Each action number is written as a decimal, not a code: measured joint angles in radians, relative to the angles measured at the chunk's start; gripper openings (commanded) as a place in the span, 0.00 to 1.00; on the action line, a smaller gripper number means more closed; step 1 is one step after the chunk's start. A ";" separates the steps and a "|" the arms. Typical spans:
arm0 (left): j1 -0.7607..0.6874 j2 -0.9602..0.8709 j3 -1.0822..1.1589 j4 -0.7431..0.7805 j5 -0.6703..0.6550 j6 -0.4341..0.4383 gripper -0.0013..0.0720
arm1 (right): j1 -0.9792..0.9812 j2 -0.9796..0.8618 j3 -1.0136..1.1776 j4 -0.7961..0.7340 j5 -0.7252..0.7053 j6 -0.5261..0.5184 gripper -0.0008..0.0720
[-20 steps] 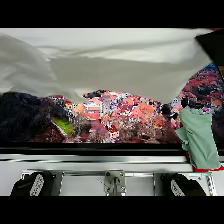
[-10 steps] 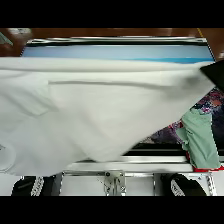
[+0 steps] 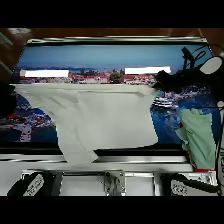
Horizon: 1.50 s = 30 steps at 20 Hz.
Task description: Fold the shirts.
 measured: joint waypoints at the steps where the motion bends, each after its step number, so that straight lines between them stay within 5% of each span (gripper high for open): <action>1: 0.000 -0.055 -0.006 -0.020 0.032 0.000 0.07 | 0.000 -0.052 -0.006 0.033 -0.064 -0.002 0.11; 7: -0.015 -0.364 -0.021 -0.171 0.093 0.001 0.08 | 0.019 -0.255 -0.020 0.177 -0.325 -0.014 0.15; 8: -0.024 -0.406 -0.021 -0.190 0.089 -0.001 0.16 | 0.029 -0.271 -0.021 0.185 -0.341 -0.014 0.38; 9: -0.035 -0.446 -0.021 -0.202 0.072 -0.014 0.40 | 0.038 -0.280 -0.021 0.188 -0.354 -0.015 0.75; 10: -0.042 -0.477 -0.022 -0.208 0.056 -0.031 0.57 | 0.044 -0.286 -0.021 0.197 -0.362 -0.016 0.88; 15: -0.001 -0.539 0.005 -0.204 -0.162 -0.078 0.56 | -0.018 -0.240 0.037 0.174 -0.199 -0.054 0.88; 16: 0.020 -0.536 0.004 -0.190 -0.214 -0.071 0.68 | -0.050 -0.220 0.050 0.132 -0.117 -0.062 0.88; 17: 0.047 -0.525 -0.008 -0.178 -0.270 -0.061 0.94 | -0.079 -0.201 0.058 0.085 -0.027 -0.070 0.88; 18: 0.074 -0.511 -0.031 -0.166 -0.312 -0.055 0.98 | -0.110 -0.185 0.060 0.035 0.066 -0.079 0.88; 23: 0.178 -0.430 -0.307 -0.147 -0.344 0.017 0.97 | -0.237 -0.113 -0.094 -0.123 0.327 -0.115 0.88; 30: 0.171 -0.413 -0.581 -0.267 -0.172 0.106 0.94 | -0.260 -0.084 -0.315 -0.026 0.217 -0.127 0.88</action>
